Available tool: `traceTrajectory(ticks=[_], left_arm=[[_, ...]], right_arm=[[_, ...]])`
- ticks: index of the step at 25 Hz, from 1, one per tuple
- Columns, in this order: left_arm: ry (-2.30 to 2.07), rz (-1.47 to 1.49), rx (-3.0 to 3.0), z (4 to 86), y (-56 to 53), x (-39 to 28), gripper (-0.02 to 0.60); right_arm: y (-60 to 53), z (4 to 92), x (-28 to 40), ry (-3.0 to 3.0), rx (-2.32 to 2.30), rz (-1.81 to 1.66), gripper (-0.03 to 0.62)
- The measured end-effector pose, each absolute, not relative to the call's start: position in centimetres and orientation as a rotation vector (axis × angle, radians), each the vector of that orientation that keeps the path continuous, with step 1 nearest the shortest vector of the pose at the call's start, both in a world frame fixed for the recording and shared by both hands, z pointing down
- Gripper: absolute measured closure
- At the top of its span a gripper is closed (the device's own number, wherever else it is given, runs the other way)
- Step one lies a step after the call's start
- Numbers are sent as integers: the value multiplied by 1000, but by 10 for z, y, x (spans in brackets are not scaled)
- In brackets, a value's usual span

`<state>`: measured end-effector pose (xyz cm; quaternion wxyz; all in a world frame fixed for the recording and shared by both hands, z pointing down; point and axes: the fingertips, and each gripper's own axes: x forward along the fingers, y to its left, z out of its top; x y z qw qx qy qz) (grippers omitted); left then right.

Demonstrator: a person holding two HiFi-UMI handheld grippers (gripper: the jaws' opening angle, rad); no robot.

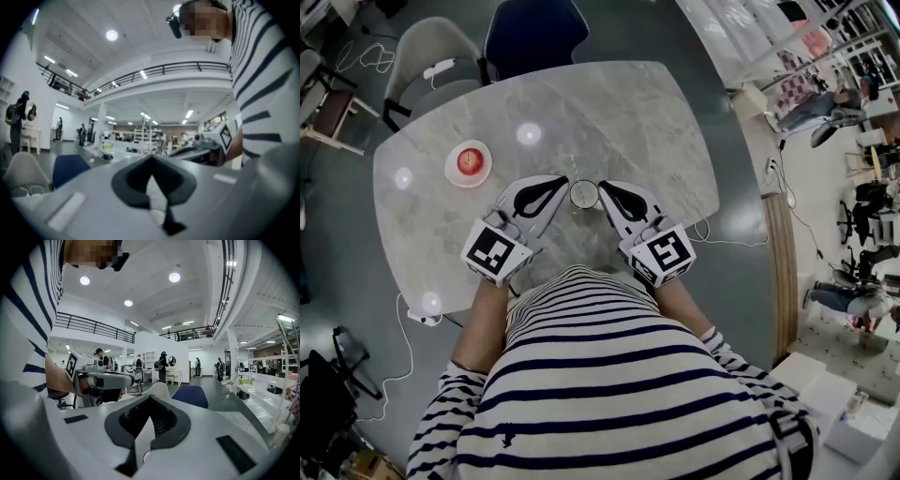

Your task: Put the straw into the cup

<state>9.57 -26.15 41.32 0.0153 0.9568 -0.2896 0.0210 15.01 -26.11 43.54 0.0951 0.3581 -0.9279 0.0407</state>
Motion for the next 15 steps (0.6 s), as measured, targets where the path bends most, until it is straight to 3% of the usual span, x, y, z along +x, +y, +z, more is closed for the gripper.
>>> traceTrajectory(ticks=[15], left_arm=[[-890, 67, 2978, 414, -263, 96, 575]], right_arm=[[-262, 435, 148, -2736, 1045, 107, 589]])
